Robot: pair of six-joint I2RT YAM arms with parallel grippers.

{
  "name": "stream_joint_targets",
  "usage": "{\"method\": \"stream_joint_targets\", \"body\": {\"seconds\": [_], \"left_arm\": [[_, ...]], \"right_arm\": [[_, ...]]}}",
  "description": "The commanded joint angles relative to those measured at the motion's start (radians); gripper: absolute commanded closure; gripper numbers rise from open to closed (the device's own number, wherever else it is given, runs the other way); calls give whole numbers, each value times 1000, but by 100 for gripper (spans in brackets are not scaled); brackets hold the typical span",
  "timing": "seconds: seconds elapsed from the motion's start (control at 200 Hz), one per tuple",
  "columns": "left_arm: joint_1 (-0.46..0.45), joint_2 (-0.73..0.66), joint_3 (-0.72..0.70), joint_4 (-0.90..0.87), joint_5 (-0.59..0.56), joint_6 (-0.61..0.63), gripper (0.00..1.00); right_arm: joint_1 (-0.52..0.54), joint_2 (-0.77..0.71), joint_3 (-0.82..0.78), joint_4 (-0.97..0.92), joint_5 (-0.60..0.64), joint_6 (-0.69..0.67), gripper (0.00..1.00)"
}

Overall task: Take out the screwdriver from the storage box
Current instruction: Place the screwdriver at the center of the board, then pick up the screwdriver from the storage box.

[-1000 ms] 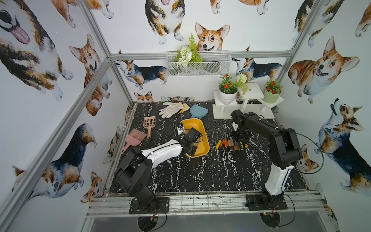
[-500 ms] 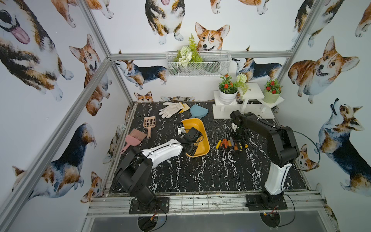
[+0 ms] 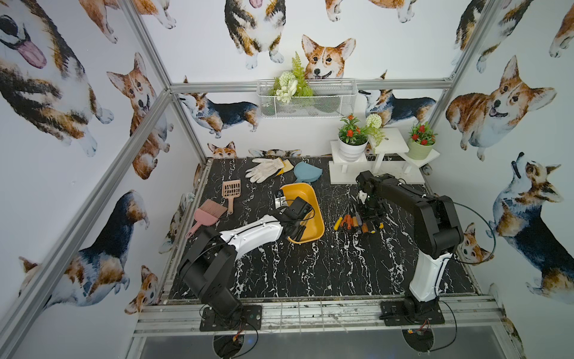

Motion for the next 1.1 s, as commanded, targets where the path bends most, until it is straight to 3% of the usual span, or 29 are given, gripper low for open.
{"method": "stream_joint_targets", "body": {"seconds": [0.0, 0.3, 0.43, 0.546, 0.701, 0.856, 1.096], "left_arm": [[1, -1, 8, 4, -10, 0, 100], [1, -1, 21, 4, -4, 11, 100], [1, 2, 32, 3, -5, 16, 100], [1, 12, 44, 7, -2, 23, 100], [1, 25, 63, 9, 7, 27, 100], [0, 19, 62, 8, 0, 29, 100], [0, 5, 50, 5, 0, 20, 100]], "right_arm": [[3, -29, -4, -2, 0, 20, 56], [5, -195, -43, 75, -56, 39, 51], [6, -344, -132, 227, -231, 101, 41], [34, -416, -178, 333, -394, 204, 41], [154, -398, -148, 354, -400, 259, 41], [212, -355, -178, 484, -504, 400, 42], [308, -260, -138, 508, -489, 505, 41]]}}
